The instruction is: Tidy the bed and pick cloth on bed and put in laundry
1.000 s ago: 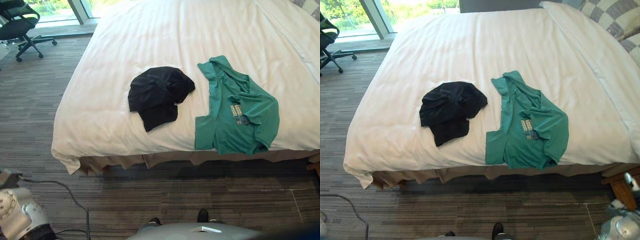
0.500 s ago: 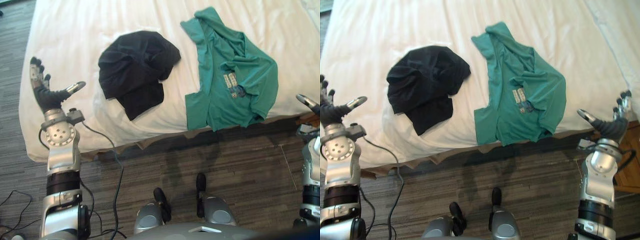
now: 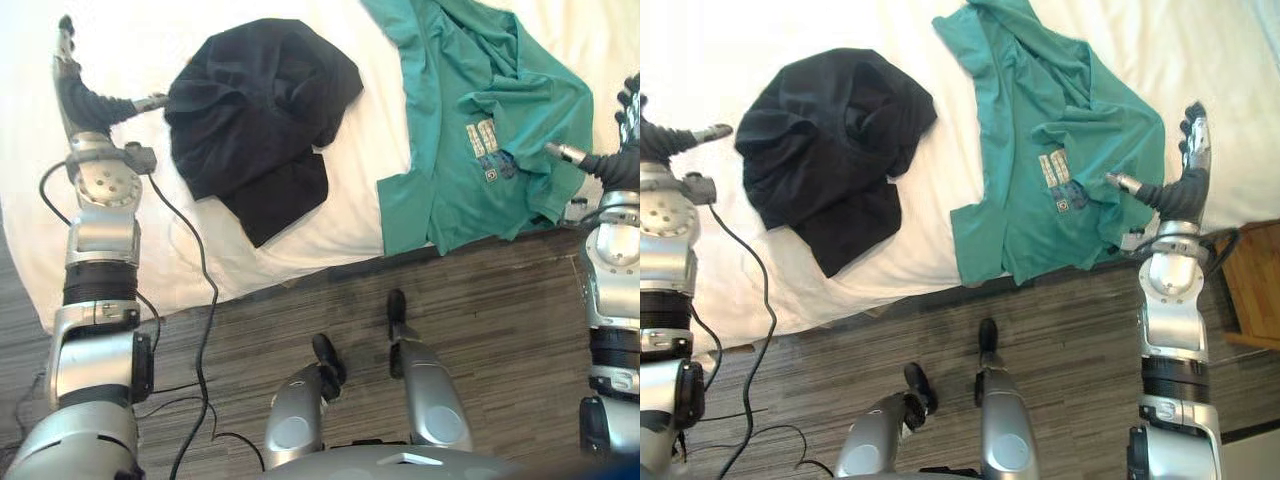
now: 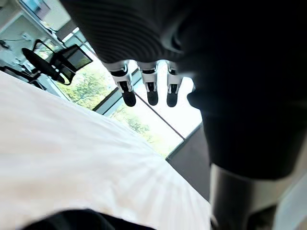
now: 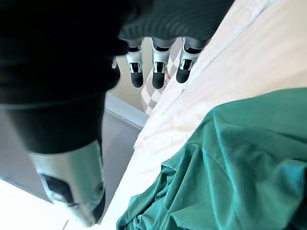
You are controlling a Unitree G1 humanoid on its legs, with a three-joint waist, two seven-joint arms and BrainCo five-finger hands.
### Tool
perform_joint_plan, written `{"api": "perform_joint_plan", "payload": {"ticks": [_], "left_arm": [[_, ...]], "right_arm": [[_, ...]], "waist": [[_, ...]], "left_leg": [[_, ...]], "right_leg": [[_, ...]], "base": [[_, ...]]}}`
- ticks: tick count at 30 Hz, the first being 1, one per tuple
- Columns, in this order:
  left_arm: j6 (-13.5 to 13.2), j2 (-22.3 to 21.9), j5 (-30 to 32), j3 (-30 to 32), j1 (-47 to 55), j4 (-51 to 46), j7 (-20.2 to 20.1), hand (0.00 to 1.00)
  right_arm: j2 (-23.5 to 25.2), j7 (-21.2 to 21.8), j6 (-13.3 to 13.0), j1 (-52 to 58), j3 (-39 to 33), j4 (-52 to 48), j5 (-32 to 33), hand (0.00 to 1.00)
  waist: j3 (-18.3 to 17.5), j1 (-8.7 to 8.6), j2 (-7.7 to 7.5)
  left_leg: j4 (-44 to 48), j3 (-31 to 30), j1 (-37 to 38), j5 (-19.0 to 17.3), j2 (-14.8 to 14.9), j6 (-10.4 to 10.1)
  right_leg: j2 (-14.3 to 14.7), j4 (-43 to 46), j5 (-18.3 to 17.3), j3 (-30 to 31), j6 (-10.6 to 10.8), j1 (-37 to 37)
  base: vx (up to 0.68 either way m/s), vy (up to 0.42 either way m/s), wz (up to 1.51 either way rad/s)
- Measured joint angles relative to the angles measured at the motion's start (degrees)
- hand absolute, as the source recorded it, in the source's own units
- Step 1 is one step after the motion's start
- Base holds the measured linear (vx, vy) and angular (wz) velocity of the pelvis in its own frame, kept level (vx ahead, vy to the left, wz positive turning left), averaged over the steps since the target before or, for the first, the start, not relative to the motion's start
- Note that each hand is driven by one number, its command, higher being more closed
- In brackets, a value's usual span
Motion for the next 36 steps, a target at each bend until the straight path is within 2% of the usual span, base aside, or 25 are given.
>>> {"api": "perform_joint_plan", "payload": {"ticks": [3, 4, 5, 6, 7, 9, 12, 15, 18, 19, 24, 29, 31, 34, 36], "left_arm": [[0.59, -1.06, 1.54, -3.22, -2.07, -0.05, -1.16, 0.00], [0.87, -2.09, 2.69, -3.42, -2.85, -0.19, -2.08, 0.00], [0.99, -2.60, 3.44, -4.98, -3.43, -0.37, -2.51, 0.00], [1.15, -2.78, 3.81, -5.84, -3.54, -0.83, -2.93, 0.00], [1.17, -3.94, 4.74, -7.35, -4.12, -1.28, -3.34, 0.00], [1.53, -7.55, 5.23, -9.18, -4.01, -1.38, -4.46, 0.00], [3.26, -11.98, 7.63, -9.32, -1.73, -1.21, -6.54, 0.00], [4.93, -17.15, 9.89, -9.26, 1.86, -1.08, -9.24, 0.00], [5.85, -19.39, 10.08, -9.08, 3.70, -0.71, -9.94, 0.00], [5.97, -20.12, 10.44, -8.37, 3.96, -0.71, -9.94, 1.00], [5.68, -20.54, 18.40, -4.67, 2.44, 1.59, -11.34, 1.00], [5.65, -20.16, 22.47, -2.20, -0.58, 5.11, -11.90, 1.00], [4.97, -19.58, 23.03, -2.41, -0.23, 4.94, -12.34, 1.00], [4.15, -17.23, 22.90, -6.82, 3.42, -1.17, -14.26, 1.00], [1.07, -13.88, 18.62, -9.63, 8.87, -7.77, -16.98, 1.00]], "right_arm": [[0.71, -0.22, 0.15, 4.00, -0.20, -3.05, -0.07, 0.00], [1.97, -0.33, 0.11, 4.76, -0.87, -4.84, -0.77, 0.00], [3.12, -0.55, 0.12, 4.81, -1.26, -6.00, -1.38, 0.00], [3.41, -0.50, 0.12, 5.04, -1.26, -6.54, -1.92, 0.00], [4.58, -0.56, -0.02, 6.07, -1.73, -8.03, -2.15, 0.00], [7.05, -0.57, -0.03, 8.71, -2.92, -10.65, -2.16, 0.00], [10.48, -0.57, 0.12, 9.40, -2.91, -10.84, -2.16, 0.00], [13.03, -0.61, 0.49, 10.76, -2.88, -13.78, -2.29, 0.00], [13.55, -0.75, 0.63, 10.86, -2.87, -16.38, -3.47, 0.00], [13.56, -0.86, 0.67, 10.95, -2.87, -17.27, -4.11, 0.00], [14.21, -0.54, 0.70, 10.16, -2.62, -19.63, -4.37, 0.00], [15.64, -0.31, 0.73, 8.85, -1.78, -22.16, -4.35, 0.00], [15.49, -0.32, 0.70, 8.00, -1.56, -23.58, -4.39, 0.00], [13.56, -0.43, 0.68, 7.96, -1.18, -25.54, -5.84, 0.00], [9.49, -0.43, 0.70, 7.82, -1.18, -25.59, -8.22, 0.00]], "waist": [[0.19, -0.46, -0.22], [1.01, -0.81, -0.58], [1.18, -1.04, -0.50], [1.28, -1.22, -0.36], [1.64, -1.20, -0.85], [1.63, -1.06, -0.97], [1.66, -0.95, -1.03], [1.69, -0.57, -1.08], [1.85, -0.31, -1.34], [1.89, -0.29, -1.41], [2.15, 0.26, -1.86], [2.19, 0.23, -1.92], [2.19, 0.52, -1.92], [2.19, 1.50, -1.92], [2.15, 1.75, -1.84]], "left_leg": [[4.83, 1.09, -1.20, -0.13, 0.94, -0.18], [5.10, 1.88, -1.96, -2.08, 1.44, -0.21], [-0.50, 2.97, -1.59, -0.80, 2.30, 0.17], [-3.35, 3.52, -1.01, 2.62, 2.95, 0.33], [-3.59, 4.17, -0.33, 2.27, 2.65, 0.62], [-3.83, 4.59, -0.46, 2.16, 1.07, 0.90], [-3.46, 5.91, -0.47, 1.95, 0.48, 1.25], [-1.93, 7.62, -0.42, 1.08, 1.67, 1.44], [-1.01, 9.31, 0.08, 0.57, 2.52, 1.33], [-0.39, 9.76, 0.06, 0.24, 2.90, 1.43], [2.46, 12.53, -2.91, -1.32, 4.40, 2.31], [5.27, 12.99, -5.02, -2.35, 5.69, 2.57], [5.35, 13.42, -5.00, -2.55, 5.81, 2.59], [5.37, 13.38, -5.24, -2.62, 5.91, 2.53], [5.43, 12.10, -6.30, -2.56, 5.91, 2.56]], "right_leg": [[-0.34, 0.07, -0.03, 0.61, -0.04, 0.76], [-0.76, 0.27, -0.08, 1.01, -0.11, 1.70], [-0.62, 1.26, -0.41, 1.03, 0.18, 1.67], [-0.44, 2.15, -1.48, 1.07, 0.83, 1.60], [-1.00, 4.78, -4.03, 1.81, 2.16, 1.11], [-2.71, 7.26, -4.82, 1.83, 3.17, -0.33], [-3.45, 7.33, -5.01, 2.16, 3.37, -0.52], [-2.79, 7.33, -4.99, 3.02, 3.40, -0.52], [-2.28, 7.57, -4.99, 3.67, 3.40, -0.52], [-2.06, 7.72, -4.99, 3.71, 3.41, -0.56], [-1.61, 10.12, -5.03, 5.04, 3.46, -4.74], [-1.28, 10.89, -4.89, 5.23, 3.56, -6.51], [-1.25, 10.80, -4.85, 5.20, 3.61, -6.51], [-1.29, 10.71, -4.85, 4.92, 3.65, -6.62], [-1.68, 10.72, -4.99, 3.48, 3.71, -6.82]], "base": [[0.07, 0.003, -0.08], [0.02, 0.055, -0.11], [0.00, 0.067, -0.14], [-0.03, 0.106, -0.19], [-0.02, 0.119, -0.02], [-0.01, 0.149, 0.10], [0.00, 0.088, -0.06], [0.00, 0.012, -0.16], [-0.01, -0.009, -0.23], [-0.03, -0.006, -0.14], [-0.06, 0.001, -0.14], [-0.06, -0.016, -0.05], [-0.02, -0.010, -0.05], [0.01, -0.004, 0.03], [0.06, -0.014, 0.24]]}}
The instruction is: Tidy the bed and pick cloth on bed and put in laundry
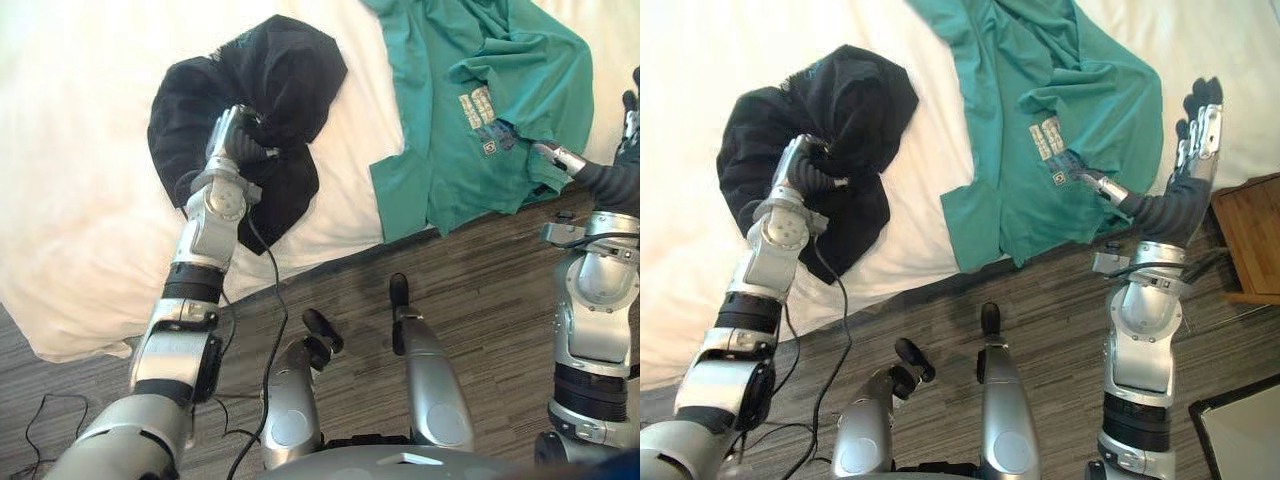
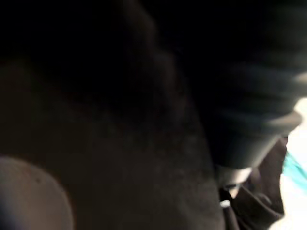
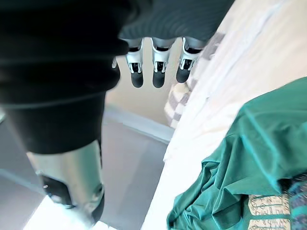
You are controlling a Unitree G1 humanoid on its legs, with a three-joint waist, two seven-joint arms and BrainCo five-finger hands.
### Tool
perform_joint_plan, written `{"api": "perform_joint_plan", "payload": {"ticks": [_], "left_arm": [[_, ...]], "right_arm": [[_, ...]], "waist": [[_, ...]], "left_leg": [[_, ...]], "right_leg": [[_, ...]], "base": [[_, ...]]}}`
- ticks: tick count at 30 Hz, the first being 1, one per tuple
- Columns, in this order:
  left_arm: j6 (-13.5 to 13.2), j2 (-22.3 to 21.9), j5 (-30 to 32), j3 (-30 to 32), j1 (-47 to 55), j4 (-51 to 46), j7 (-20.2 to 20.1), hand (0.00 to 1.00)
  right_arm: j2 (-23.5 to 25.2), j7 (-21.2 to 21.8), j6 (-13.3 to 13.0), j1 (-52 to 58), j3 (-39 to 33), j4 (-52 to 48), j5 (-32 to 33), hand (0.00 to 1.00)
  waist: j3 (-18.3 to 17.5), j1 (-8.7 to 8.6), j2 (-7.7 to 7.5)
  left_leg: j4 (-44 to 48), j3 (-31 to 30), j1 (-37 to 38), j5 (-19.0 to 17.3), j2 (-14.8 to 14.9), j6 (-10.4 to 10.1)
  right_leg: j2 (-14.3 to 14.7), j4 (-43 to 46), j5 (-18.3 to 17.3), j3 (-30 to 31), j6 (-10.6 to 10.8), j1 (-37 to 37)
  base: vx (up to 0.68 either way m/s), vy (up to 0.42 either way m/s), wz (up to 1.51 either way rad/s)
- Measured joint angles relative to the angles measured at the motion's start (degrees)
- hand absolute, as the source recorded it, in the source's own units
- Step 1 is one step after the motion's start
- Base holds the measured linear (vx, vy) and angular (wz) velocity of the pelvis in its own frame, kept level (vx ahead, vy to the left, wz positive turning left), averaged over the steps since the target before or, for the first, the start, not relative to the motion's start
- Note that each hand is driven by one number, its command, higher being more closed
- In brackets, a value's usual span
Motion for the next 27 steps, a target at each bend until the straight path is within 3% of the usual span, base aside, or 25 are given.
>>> {"api": "perform_joint_plan", "payload": {"ticks": [6, 10, 13, 18, 20, 23, 25, 26, 27], "left_arm": [[-6.81, 5.96, -18.96, -1.04, 16.06, -12.11, -6.96, 1.00], [-9.07, 10.28, -27.73, -1.58, 27.82, -19.52, -10.79, 1.00], [-10.56, 12.76, -38.54, -2.03, 37.60, -22.90, -15.50, 1.00], [-8.96, 14.17, -47.79, -5.23, 46.95, -22.03, -20.90, 1.00], [-7.14, 14.20, -48.13, -7.81, 50.46, -19.56, -21.95, 1.00], [-5.47, 14.08, -48.37, -9.38, 53.60, -18.05, -23.15, 1.00], [-5.25, 14.00, -49.63, -9.38, 54.58, -18.07, -23.36, 1.00], [-5.12, 13.97, -50.50, -9.44, 54.79, -18.13, -23.47, 1.00], [-5.06, 13.93, -50.81, -9.45, 54.79, -18.30, -23.50, 1.00]], "right_arm": [[-10.43, 1.58, 0.25, -3.12, 0.05, 5.56, -2.95, 0.00], [-17.40, 2.88, 0.79, -4.40, 0.09, 12.68, -2.96, 0.00], [-23.18, 4.08, 1.42, -4.97, 0.13, 19.57, -2.96, 0.00], [-28.79, 4.52, 2.50, -10.65, 0.38, 30.67, -2.98, 0.00], [-30.42, 4.60, 2.68, -13.23, 0.95, 36.16, -2.90, 0.00], [-33.48, 4.39, 1.69, -18.44, 2.47, 43.01, -0.50, 0.00], [-35.08, 4.41, 1.21, -21.09, 4.47, 45.69, -0.01, 0.00], [-36.31, 4.45, 0.87, -23.16, 6.54, 47.59, 0.08, 1.00], [-37.19, 4.48, 0.42, -24.75, 7.90, 48.85, 0.08, 1.00]], "waist": [[0.13, 1.14, 0.26], [0.49, 1.39, 0.96], [0.80, 1.57, 2.20], [1.58, 1.81, 4.37], [1.67, 2.89, 4.54], [2.81, 3.08, 5.80], [2.80, 3.16, 5.82], [2.80, 2.95, 5.82], [2.80, 2.86, 5.82]], "left_leg": [[-0.21, -0.92, -0.47, 0.32, -1.02, 0.11], [-1.37, -1.36, -0.57, 0.40, -2.04, 0.11], [-2.15, -1.31, -1.43, 0.58, -2.88, 0.11], [-2.23, -0.93, -4.30, 1.16, -3.24, 0.02], [-2.34, 0.26, -5.36, 1.24, -3.23, 0.07], [-2.23, 0.81, -6.83, 2.11, -3.66, 0.33], [-2.06, 1.42, -7.63, 2.18, -3.80, 0.45], [-1.93, 1.76, -8.53, 2.33, -4.00, 0.68], [-1.75, 1.86, -9.29, 2.33, -4.08, 0.69]], "right_leg": [[-1.49, 0.87, -1.16, -2.28, 0.23, -0.10], [-2.64, 1.67, -2.46, -3.55, 0.32, -0.36], [-3.34, 1.94, -2.78, -3.88, 0.51, -1.45], [-3.93, 2.26, -2.79, -4.29, 0.54, -4.33], [-4.05, 3.49, -2.79, -4.24, 0.53, -6.69], [-4.90, 4.71, -2.79, -4.67, 0.53, -8.32], [-5.20, 5.75, -2.79, -4.60, 0.53, -9.80], [-5.50, 6.28, -2.79, -4.58, 0.53, -10.96], [-5.68, 6.63, -2.78, -4.52, 0.53, -11.82]], "base": [[0.06, 0.008, 0.17], [0.06, 0.006, 0.18], [0.07, 0.016, 0.10], [0.05, 0.008, 0.05], [0.05, 0.001, -0.07], [0.03, 0.018, 0.14], [-0.01, 0.007, 0.02], [-0.04, 0.007, 0.07], [-0.06, 0.000, 0.08]]}}
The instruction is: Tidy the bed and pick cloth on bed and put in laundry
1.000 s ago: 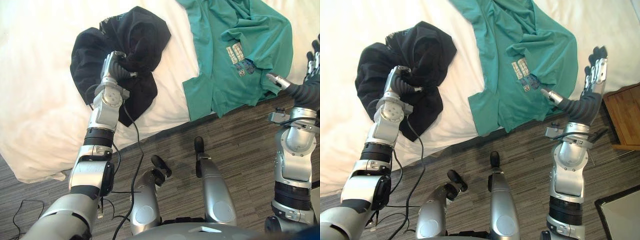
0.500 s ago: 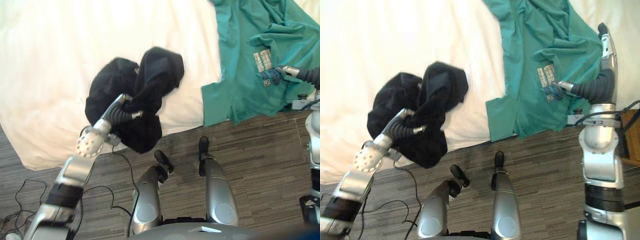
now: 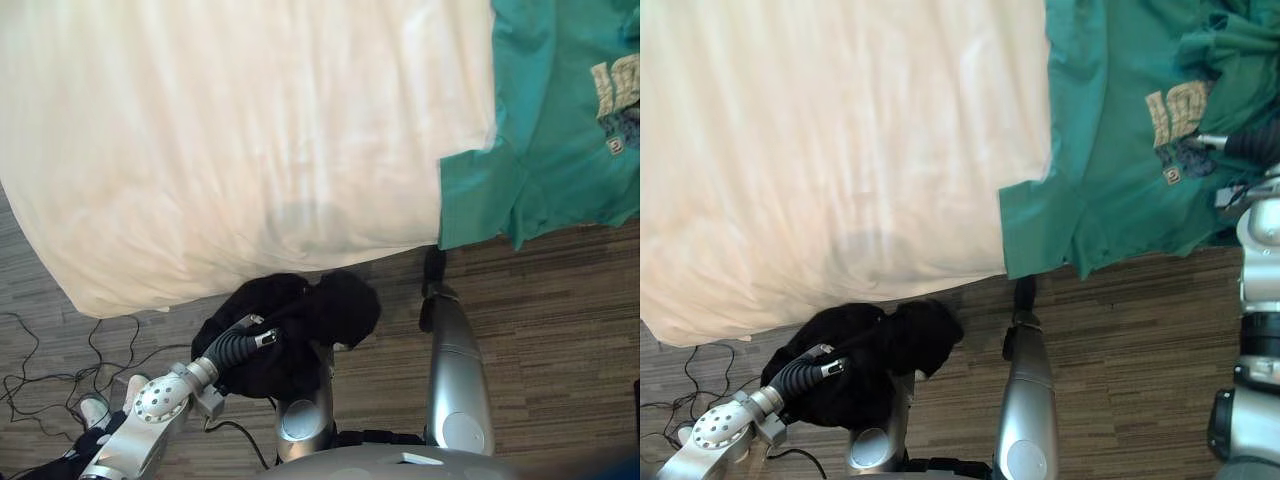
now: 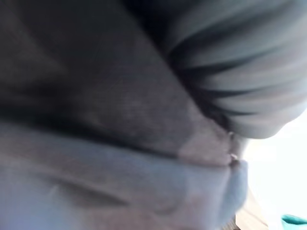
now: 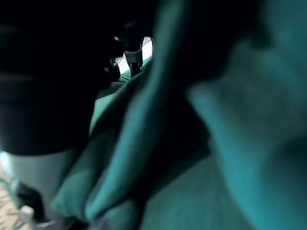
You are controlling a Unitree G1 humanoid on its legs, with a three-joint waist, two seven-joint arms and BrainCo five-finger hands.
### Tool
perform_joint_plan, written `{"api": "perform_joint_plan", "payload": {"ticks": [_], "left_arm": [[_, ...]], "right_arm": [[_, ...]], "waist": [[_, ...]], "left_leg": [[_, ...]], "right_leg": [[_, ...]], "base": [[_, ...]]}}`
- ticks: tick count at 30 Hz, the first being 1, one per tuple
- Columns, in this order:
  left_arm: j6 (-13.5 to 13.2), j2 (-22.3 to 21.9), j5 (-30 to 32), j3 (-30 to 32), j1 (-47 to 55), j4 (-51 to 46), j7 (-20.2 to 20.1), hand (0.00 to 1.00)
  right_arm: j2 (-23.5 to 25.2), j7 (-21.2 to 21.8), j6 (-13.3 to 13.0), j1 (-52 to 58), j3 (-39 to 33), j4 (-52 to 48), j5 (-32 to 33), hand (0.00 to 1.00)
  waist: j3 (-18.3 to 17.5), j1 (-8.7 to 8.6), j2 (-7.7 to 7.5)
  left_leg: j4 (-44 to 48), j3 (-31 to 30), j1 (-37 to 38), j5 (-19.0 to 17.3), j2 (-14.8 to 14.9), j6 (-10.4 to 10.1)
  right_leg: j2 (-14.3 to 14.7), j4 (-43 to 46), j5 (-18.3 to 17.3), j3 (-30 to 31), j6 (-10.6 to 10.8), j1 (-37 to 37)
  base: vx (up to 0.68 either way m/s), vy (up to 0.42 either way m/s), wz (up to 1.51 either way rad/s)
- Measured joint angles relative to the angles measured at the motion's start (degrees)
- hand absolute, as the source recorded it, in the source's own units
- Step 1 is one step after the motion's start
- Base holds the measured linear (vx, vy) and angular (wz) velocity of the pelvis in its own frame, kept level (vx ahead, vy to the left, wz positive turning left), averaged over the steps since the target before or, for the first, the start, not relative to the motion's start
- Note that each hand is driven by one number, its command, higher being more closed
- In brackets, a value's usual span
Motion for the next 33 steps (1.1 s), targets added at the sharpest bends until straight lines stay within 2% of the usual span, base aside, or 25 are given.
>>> {"api": "perform_joint_plan", "payload": {"ticks": [3, 7, 10, 15, 16, 18, 19, 20, 21, 23, 24, 27, 29, 33], "left_arm": [[0.48, -0.12, -2.06, 0.00, 0.10, -0.81, -0.13, 1.00], [1.04, -0.26, -3.61, 0.41, 0.80, -4.62, -0.46, 1.00], [1.50, -0.59, -5.09, 0.87, 0.95, -5.25, -0.46, 1.00], [2.36, -3.27, -5.80, 0.57, 0.92, -7.34, -0.32, 1.00], [2.52, -4.36, -5.80, 0.13, 0.91, -7.44, -0.07, 1.00], [2.74, -6.21, -5.78, -0.88, 0.34, -6.94, 0.21, 1.00], [2.72, -10.09, -5.56, -1.86, -1.28, -3.61, 0.32, 1.00], [2.76, -12.19, -4.75, -1.87, -2.26, -1.24, 0.67, 1.00], [2.74, -16.55, -2.35, -1.83, -5.05, 5.38, 2.25, 1.00], [3.10, -22.64, 2.22, -0.45, -9.66, 16.99, 5.20, 1.00], [3.75, -25.61, 5.84, 0.69, -12.48, 23.63, 7.21, 1.00], [4.49, -29.36, 12.66, 4.13, -17.58, 32.65, 11.74, 1.00], [4.52, -30.26, 14.31, 7.21, -19.03, 34.37, 15.16, 1.00], [4.56, -30.27, 14.53, 11.21, -18.48, 35.08, 20.60, 1.00]], "right_arm": [[-0.26, 0.04, -0.70, -4.20, 2.23, 2.70, 0.04, 1.00], [1.23, 0.04, -0.62, -4.17, 2.55, 2.82, 1.74, 1.00], [5.33, -0.07, -0.57, -2.46, 2.25, 1.47, 4.85, 1.00], [17.00, -0.15, -1.04, 6.38, 1.05, -2.17, 9.19, 1.00], [22.48, -0.16, -1.04, 10.64, 1.04, -3.78, 9.37, 1.00], [27.97, -0.15, -1.03, 15.40, 1.04, -4.91, 9.36, 1.00], [33.73, -0.14, -0.98, 20.21, 1.03, -5.69, 9.39, 1.00], [36.13, -0.09, -0.92, 22.32, 1.06, -5.68, 9.41, 1.00], [40.30, 0.01, -0.95, 25.74, 1.31, -5.45, 9.55, 1.00], [45.60, 0.31, -0.95, 29.35, 1.66, -2.41, 9.83, 1.00], [47.86, 1.38, -0.83, 30.62, 2.16, 1.04, 10.04, 1.00], [49.83, 4.33, 1.81, 32.89, 2.34, 10.59, 10.57, 1.00], [51.07, 5.02, 3.06, 34.91, 1.11, 14.36, 12.60, 1.00], [52.98, 5.66, 4.70, 41.45, -1.36, 19.02, 14.60, 1.00]], "waist": [[0.01, 0.03, -0.01], [0.02, 0.29, -0.07], [-0.25, 0.18, -0.76], [-1.65, 0.10, -1.72], [-3.53, 0.11, -2.57], [-5.56, 0.11, -3.21], [-8.20, 0.43, -4.09], [-9.56, 0.61, -4.55], [-11.74, 0.97, -5.42], [-14.42, 0.88, -7.08], [-15.53, 0.05, -7.95], [-17.98, -1.77, -8.77], [-18.11, -1.82, -8.50], [-18.74, -2.32, -7.89]], "left_leg": [[1.61, 0.00, -2.06, -0.02, 0.28, 0.03], [4.42, -0.71, -3.07, -1.64, 2.24, 0.91], [5.93, -1.67, -3.05, -2.06, 3.40, 1.07], [5.18, -3.09, 2.98, -1.83, 3.85, 0.91], [4.01, -3.59, 5.11, -1.61, 3.64, 0.55], [3.08, -4.59, 7.18, -1.44, 3.57, 0.28], [1.87, -4.81, 9.41, -1.27, 3.48, -0.02], [1.40, -4.80, 10.16, -1.21, 3.45, -0.15], [0.12, -4.93, 11.78, -0.99, 3.23, -0.55], [-3.15, -5.36, 14.85, 0.10, 2.26, -1.36], [-5.86, -6.48, 17.01, 1.25, 1.21, -1.72], [-12.79, -8.18, 19.52, 4.80, -1.27, -1.70], [-15.40, -9.22, 20.69, 6.19, -2.31, -1.66], [-18.63, -13.83, 25.02, 7.25, -2.96, -2.40]], "right_leg": [[-0.15, 0.41, -0.01, 0.44, -0.02, -1.80], [0.42, 2.34, -1.00, -0.39, -1.38, -2.08], [0.75, 3.59, -1.43, -1.50, -1.98, -1.49], [1.05, 2.94, -2.22, -3.39, -2.21, 5.78], [1.06, 2.05, -2.49, -4.28, -2.06, 8.43], [1.30, 0.57, -2.55, -5.37, -2.07, 11.61], [1.67, -1.03, -2.58, -5.94, -2.06, 14.37], [1.88, -1.71, -2.57, -6.03, -2.05, 15.31], [2.12, -3.10, -2.50, -6.45, -1.97, 17.29], [2.57, -5.78, -2.16, -6.62, -1.69, 20.51], [2.89, -8.23, -1.80, -7.11, -1.32, 23.13], [3.18, -13.97, 0.50, -8.99, -1.10, 26.58], [3.99, -16.70, 2.02, -9.15, -1.03, 28.09], [4.46, -18.07, 2.21, -10.50, -0.85, 33.22]], "base": [[-0.10, -0.027, 0.01], [-0.11, -0.051, 0.04], [-0.08, -0.066, 0.06], [0.01, -0.050, 0.06], [0.08, -0.061, 0.18], [0.10, -0.060, 0.19], [0.11, -0.039, 0.10], [0.13, -0.035, 0.07], [0.11, -0.023, 0.04], [0.10, -0.018, 0.11], [0.09, -0.018, 0.20], [0.08, -0.008, 0.31], [0.08, -0.007, 0.02], [0.10, -0.009, 0.20]]}}
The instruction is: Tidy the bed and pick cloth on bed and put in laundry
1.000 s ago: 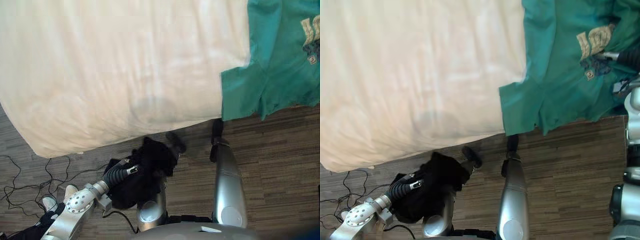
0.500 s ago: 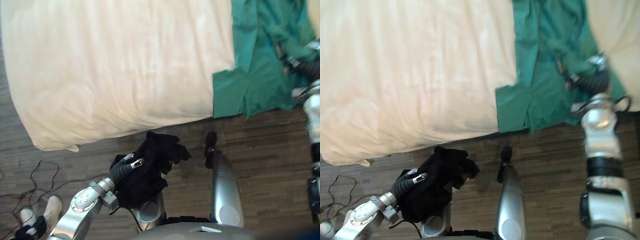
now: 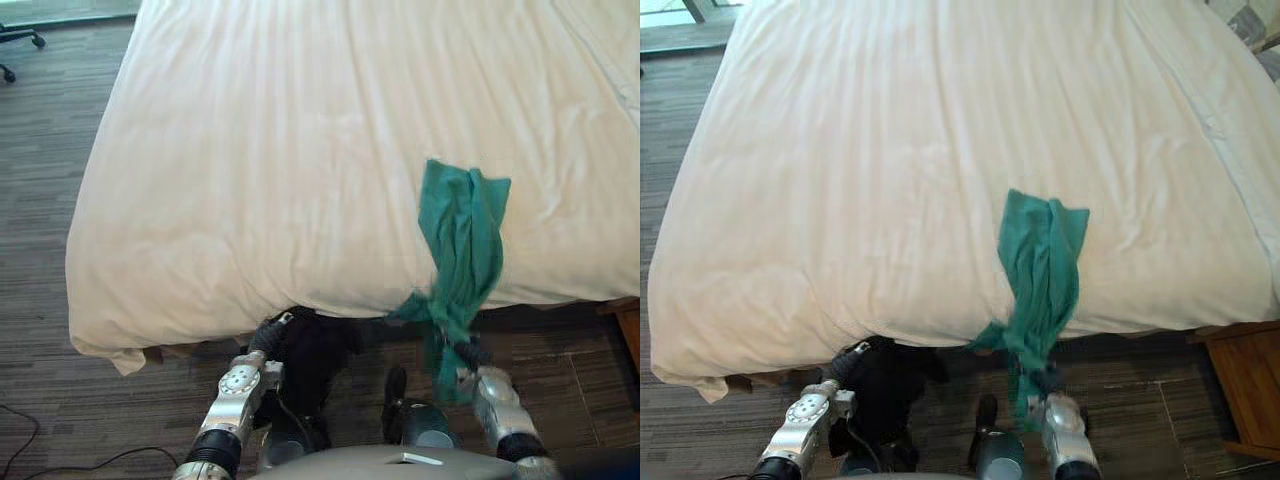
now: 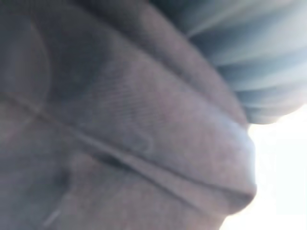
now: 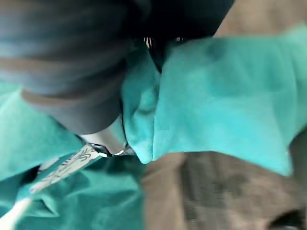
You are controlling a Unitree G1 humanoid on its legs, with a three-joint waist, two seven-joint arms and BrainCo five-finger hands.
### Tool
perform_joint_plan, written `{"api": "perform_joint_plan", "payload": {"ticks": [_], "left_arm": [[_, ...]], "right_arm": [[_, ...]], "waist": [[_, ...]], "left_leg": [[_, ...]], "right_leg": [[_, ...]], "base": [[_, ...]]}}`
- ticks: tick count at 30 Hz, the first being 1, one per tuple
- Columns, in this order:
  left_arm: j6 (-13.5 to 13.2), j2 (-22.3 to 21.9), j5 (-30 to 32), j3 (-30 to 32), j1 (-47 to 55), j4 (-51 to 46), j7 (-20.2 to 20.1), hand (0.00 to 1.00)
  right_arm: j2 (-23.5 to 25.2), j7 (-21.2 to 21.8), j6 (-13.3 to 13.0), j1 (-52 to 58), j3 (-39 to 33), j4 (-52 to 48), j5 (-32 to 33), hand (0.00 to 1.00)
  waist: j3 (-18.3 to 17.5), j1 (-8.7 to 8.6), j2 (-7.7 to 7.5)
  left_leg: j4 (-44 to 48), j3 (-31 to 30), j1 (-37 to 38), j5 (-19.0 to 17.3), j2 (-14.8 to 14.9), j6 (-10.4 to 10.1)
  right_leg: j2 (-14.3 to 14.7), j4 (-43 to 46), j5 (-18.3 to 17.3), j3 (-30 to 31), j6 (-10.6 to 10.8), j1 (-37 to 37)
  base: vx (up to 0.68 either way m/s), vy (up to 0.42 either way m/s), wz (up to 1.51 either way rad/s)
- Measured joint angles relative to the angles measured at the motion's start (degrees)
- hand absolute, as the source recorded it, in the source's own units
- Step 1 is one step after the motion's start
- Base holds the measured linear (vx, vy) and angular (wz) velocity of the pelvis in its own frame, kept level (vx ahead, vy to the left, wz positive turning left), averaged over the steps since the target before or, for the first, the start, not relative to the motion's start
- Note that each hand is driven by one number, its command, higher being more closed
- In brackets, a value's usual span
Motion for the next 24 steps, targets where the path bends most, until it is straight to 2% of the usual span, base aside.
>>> {"api": "perform_joint_plan", "payload": {"ticks": [2, 4, 5, 6, 7, 8, 9, 12, 15, 16, 17, 20, 21, 22, 23, 24], "left_arm": [[-0.30, -0.65, 0.00, 0.31, -0.19, 2.06, 1.51, 1.00], [-0.88, -2.24, -0.05, 0.53, -0.23, 3.92, 2.90, 1.00], [-1.03, -3.29, -0.10, 0.95, 0.06, 5.24, 3.88, 1.00], [-1.05, -3.58, -0.15, 1.13, 0.11, 6.05, 4.38, 1.00], [-1.05, -3.61, -0.57, 1.72, 0.97, 6.83, 4.85, 1.00], [-1.17, -3.52, -0.59, 2.60, 2.33, 7.30, 5.47, 1.00], [-1.16, -2.78, -0.62, 4.78, 3.44, 9.02, 6.46, 1.00], [-1.17, -2.74, -0.66, 7.26, 4.14, 10.35, 6.95, 1.00], [-1.34, -5.02, -1.39, 8.02, 4.87, 10.55, 8.34, 1.00], [-1.40, -5.19, -1.77, 8.04, 4.88, 10.53, 8.46, 1.00], [-1.75, -5.68, -2.73, 8.12, 5.18, 10.45, 9.08, 1.00], [-2.48, -6.09, -4.61, 8.09, 5.18, 8.73, 9.72, 1.00], [-2.60, -6.05, -5.68, 8.26, 5.40, 7.28, 10.63, 1.00], [-2.58, -6.11, -6.33, 8.59, 5.59, 6.82, 10.66, 1.00], [-2.60, -6.10, -6.83, 9.49, 6.40, 5.24, 10.71, 1.00], [-2.66, -6.33, -6.84, 9.89, 7.42, 4.07, 10.59, 1.00]], "right_arm": [[0.26, 0.04, 0.24, 1.37, -1.09, 1.43, 0.85, 1.00], [1.65, -0.04, 0.46, 2.76, -4.11, 2.05, 2.30, 1.00], [2.52, -0.07, 0.46, 4.07, -5.43, 2.83, 3.44, 1.00], [3.11, -0.06, 0.46, 4.58, -5.85, 3.17, 3.87, 1.00], [4.64, -0.16, 0.41, 5.99, -6.27, 3.88, 5.73, 1.00], [5.41, -0.19, 0.41, 6.17, -6.13, 4.89, 6.25, 1.00], [6.71, -0.08, 0.41, 5.93, -5.76, 6.33, 6.95, 1.00], [7.70, -0.05, 0.02, 5.60, -5.80, 7.35, 7.03, 1.00], [5.43, -0.85, -0.05, 3.99, -5.31, 7.68, 4.31, 1.00], [5.32, -1.06, -0.08, 4.05, -5.22, 7.67, 4.02, 1.00], [4.99, -1.79, -0.16, 4.20, -4.22, 7.56, 2.91, 1.00], [4.95, -3.22, -0.34, 3.90, -2.18, 5.34, 2.64, 1.00], [5.28, -3.78, -0.52, 3.97, -1.54, 3.62, 2.65, 1.00], [5.60, -4.14, -0.60, 3.91, -1.63, 2.46, 2.65, 1.00], [6.37, -4.73, -0.67, 4.68, -1.67, 0.47, 2.66, 1.00], [6.64, -5.46, -0.76, 5.74, -1.60, -1.00, 2.82, 1.00]], "waist": [[-0.81, -0.75, 0.11], [-0.99, -0.99, 0.20], [-1.22, -0.93, -0.14], [-1.42, -0.82, -0.44], [-1.92, -0.53, -1.07], [-3.12, -0.41, -2.60], [-4.38, 0.04, -4.42], [-4.82, 0.92, -5.10], [-3.20, 1.92, -2.32], [-3.21, 2.11, -2.28], [-3.59, 3.26, -1.43], [-3.26, 4.12, -1.27], [-2.28, 4.43, -2.28], [-1.97, 4.33, -2.63], [-1.32, 4.29, -3.89], [-1.10, 4.10, -4.47]], "left_leg": [[-1.28, -3.25, -0.11, 0.99, -0.08, 0.04], [-2.16, -8.62, -0.32, 1.59, -0.02, 0.20], [-2.06, -13.11, -0.39, 1.83, -0.05, 0.18], [-2.08, -15.31, -0.50, 1.97, -0.13, 0.18], [-3.01, -18.68, -0.52, 2.34, -0.74, 0.10], [-4.30, -20.85, -0.61, 3.11, -1.63, -0.45], [-6.63, -24.15, -0.61, 4.94, -2.77, -0.99], [-7.84, -28.26, -2.03, 7.15, -4.01, -1.88], [-7.86, -34.28, -2.67, 9.24, -4.06, -2.45], [-7.86, -34.78, -2.82, 9.39, -4.07, -2.52], [-7.86, -36.87, -3.89, 10.04, -4.19, -2.73], [-7.76, -41.37, -7.51, 12.48, -4.87, -2.86], [-7.79, -35.48, -9.48, 14.02, -5.44, 0.55], [-7.81, -29.63, -10.31, 13.47, -5.82, 4.01], [-7.27, -17.42, -11.03, 11.11, -4.96, 10.97], [-5.36, -7.36, -11.71, 9.05, -3.90, 12.61]], "right_leg": [[0.05, 1.14, -0.26, -0.72, 0.32, 0.89], [0.17, 5.95, -2.10, 2.33, -1.25, 0.73], [0.63, 9.45, -3.36, 7.26, -1.78, 0.61], [0.98, 11.00, -3.98, 10.64, -1.37, 0.76], [1.42, 12.29, -6.09, 16.41, -0.64, 1.06], [1.23, 12.71, -7.76, 18.96, 0.37, 1.55], [0.51, 11.73, -10.60, 18.91, 0.77, 3.27], [-0.37, 7.31, -13.52, 16.50, 1.28, 6.31], [0.33, 4.45, -13.50, 10.34, 1.21, 10.20], [0.42, 4.35, -13.50, 10.03, 1.21, 10.29], [0.80, 3.66, -13.48, 7.61, 1.17, 10.90], [1.54, 3.50, -13.74, 1.23, 0.82, 10.92], [0.67, 3.71, -13.90, -2.09, 0.59, 11.00], [0.27, 3.74, -13.92, -3.60, 0.58, 11.00], [-0.68, 3.83, -13.91, -6.18, 0.61, 11.05], [-1.77, 4.25, -13.83, -8.06, 0.69, 11.23]], "base": [[0.02, 0.003, 0.79], [0.00, 0.014, 1.31], [0.01, -0.004, 1.39], [0.00, -0.037, 1.76], [0.00, -0.092, 1.44], [-0.01, -0.161, 1.72], [-0.01, -0.166, 1.24], [-0.05, -0.168, 1.01], [-0.08, -0.117, 0.84], [-0.05, -0.084, 0.83], [-0.04, -0.093, 0.89], [-0.03, -0.067, 1.09], [0.01, 0.035, 1.15], [0.03, 0.062, 1.31], [0.08, 0.044, 1.41], [0.11, 0.046, 1.42]]}}
